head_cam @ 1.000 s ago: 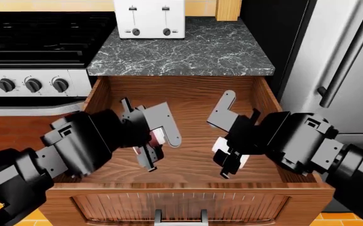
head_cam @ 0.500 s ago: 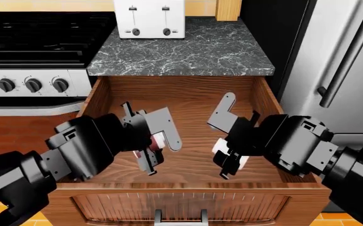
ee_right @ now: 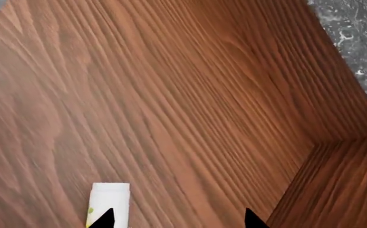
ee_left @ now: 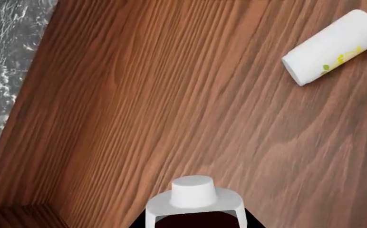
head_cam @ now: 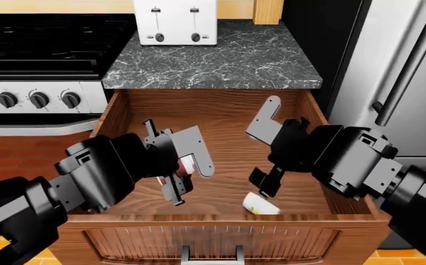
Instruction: Pick and place the shaker into the drawer. Then close the cabinet.
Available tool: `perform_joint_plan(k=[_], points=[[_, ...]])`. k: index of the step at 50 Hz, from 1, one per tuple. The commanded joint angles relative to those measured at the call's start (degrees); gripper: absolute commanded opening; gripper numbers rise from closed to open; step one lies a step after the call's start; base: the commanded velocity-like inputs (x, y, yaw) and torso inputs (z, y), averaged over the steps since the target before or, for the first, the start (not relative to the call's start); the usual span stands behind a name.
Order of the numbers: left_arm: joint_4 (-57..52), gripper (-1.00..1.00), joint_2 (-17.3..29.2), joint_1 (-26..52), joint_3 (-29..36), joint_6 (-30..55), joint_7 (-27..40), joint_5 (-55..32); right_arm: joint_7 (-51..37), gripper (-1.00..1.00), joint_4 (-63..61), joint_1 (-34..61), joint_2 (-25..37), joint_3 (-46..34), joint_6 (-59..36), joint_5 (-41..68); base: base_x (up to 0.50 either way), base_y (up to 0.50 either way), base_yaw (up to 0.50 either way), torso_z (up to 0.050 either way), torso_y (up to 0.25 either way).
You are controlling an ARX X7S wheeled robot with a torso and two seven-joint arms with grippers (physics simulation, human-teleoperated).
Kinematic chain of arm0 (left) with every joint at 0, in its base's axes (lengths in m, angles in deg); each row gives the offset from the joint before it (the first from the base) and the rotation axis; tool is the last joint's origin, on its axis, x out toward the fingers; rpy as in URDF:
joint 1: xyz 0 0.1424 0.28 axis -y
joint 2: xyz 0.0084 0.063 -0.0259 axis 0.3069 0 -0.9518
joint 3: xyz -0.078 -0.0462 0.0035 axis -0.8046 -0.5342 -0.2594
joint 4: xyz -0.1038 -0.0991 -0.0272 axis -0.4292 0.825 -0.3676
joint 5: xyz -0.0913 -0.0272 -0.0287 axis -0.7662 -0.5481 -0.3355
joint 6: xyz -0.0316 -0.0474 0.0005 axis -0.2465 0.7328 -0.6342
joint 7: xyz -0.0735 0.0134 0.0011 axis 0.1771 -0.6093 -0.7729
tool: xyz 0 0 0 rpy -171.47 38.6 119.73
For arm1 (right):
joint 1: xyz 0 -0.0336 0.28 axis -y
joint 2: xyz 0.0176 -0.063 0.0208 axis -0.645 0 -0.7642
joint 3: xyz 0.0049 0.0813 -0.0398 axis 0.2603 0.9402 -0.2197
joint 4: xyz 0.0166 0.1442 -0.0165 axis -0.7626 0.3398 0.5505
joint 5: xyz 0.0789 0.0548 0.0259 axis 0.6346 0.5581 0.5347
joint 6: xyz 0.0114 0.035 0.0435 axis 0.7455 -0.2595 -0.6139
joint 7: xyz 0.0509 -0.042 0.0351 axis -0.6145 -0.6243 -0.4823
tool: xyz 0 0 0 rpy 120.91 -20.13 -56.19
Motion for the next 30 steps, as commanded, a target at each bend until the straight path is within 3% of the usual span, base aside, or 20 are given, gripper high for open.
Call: perform_joint_plan(k=[1,30], points=[[2.1,-1.0,-0.9,-0.5,0.1,-1.0,0.4,0.1,-2.2,1.0,0.9,1.3,0.0,2.1,1.0,-0.5,0.0,0.0,0.0,0.0,0.0],[9.3,-1.0,-3.9,-2.7,1.9,-4.5,-1.0,1.8,-3.8,1.0,1.0,1.5,0.4,3.6,1.5,-0.5,0.0,0.0,0.0,0.0,0.0]])
